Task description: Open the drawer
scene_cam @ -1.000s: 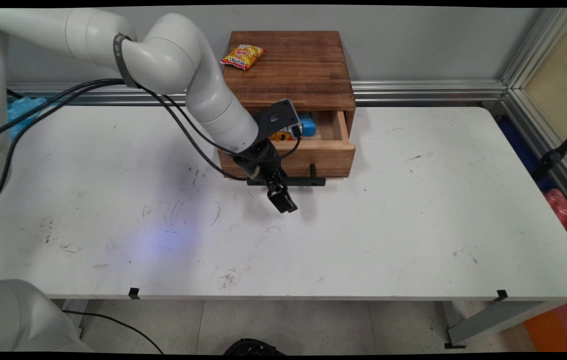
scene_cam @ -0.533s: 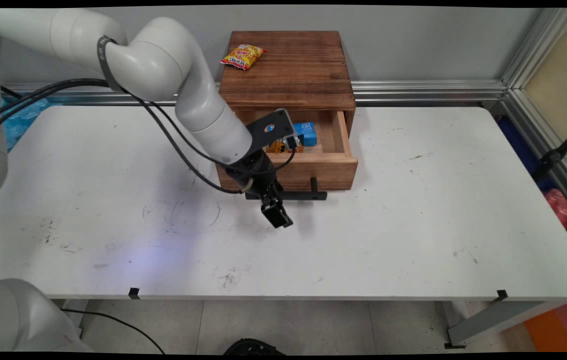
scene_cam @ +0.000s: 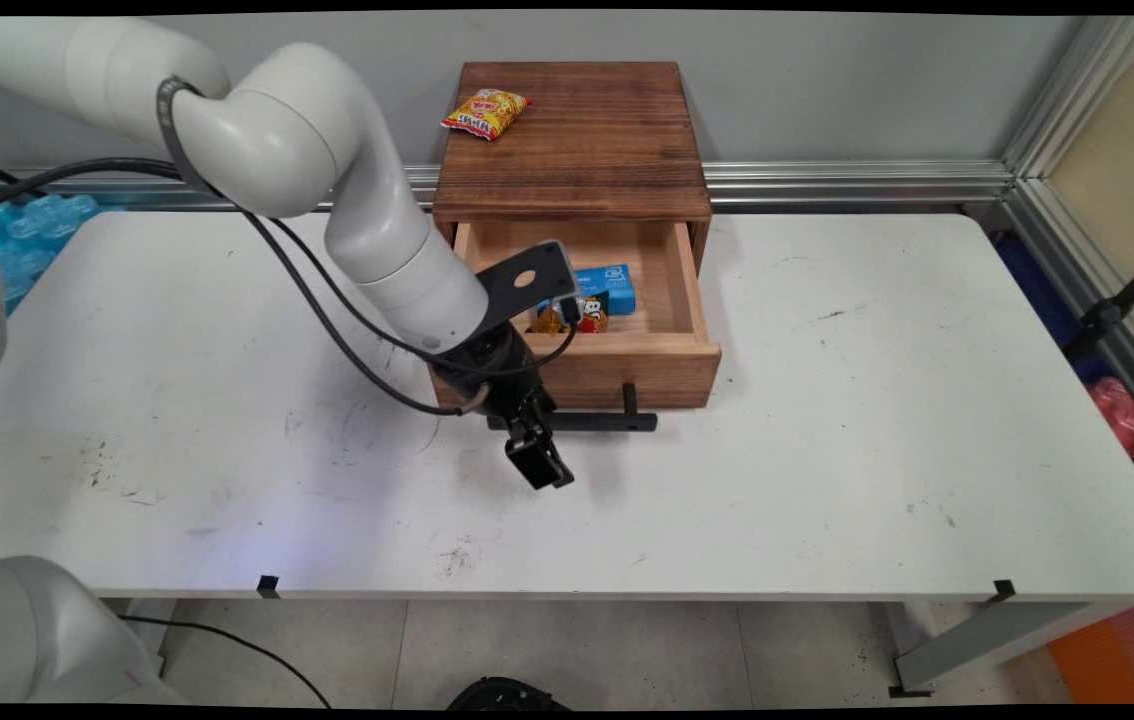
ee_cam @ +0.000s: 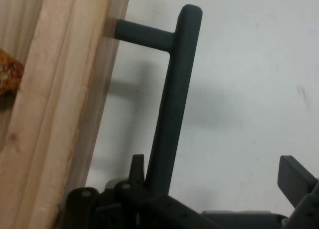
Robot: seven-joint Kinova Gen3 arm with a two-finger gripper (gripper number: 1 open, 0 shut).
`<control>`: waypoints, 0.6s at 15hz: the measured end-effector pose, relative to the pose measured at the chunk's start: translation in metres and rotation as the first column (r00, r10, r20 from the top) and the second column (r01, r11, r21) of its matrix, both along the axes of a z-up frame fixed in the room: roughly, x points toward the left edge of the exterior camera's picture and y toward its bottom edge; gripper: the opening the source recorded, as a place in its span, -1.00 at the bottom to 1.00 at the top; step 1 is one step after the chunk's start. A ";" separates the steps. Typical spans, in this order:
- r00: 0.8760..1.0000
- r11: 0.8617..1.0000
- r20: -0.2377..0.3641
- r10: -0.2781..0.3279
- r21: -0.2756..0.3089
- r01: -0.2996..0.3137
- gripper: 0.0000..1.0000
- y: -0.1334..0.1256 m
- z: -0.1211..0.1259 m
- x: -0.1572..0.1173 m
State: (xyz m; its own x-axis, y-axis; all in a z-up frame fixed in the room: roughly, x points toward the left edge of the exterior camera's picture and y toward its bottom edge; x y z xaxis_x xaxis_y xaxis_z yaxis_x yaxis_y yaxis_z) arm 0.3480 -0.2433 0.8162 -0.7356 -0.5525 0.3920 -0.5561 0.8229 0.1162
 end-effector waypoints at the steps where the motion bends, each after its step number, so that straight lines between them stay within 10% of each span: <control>1: 1.000 1.000 -0.001 -0.003 0.005 0.003 1.00 0.003 0.001 0.000; 9: 1.000 0.999 -0.014 -0.021 0.035 0.022 1.00 0.025 0.006 -0.005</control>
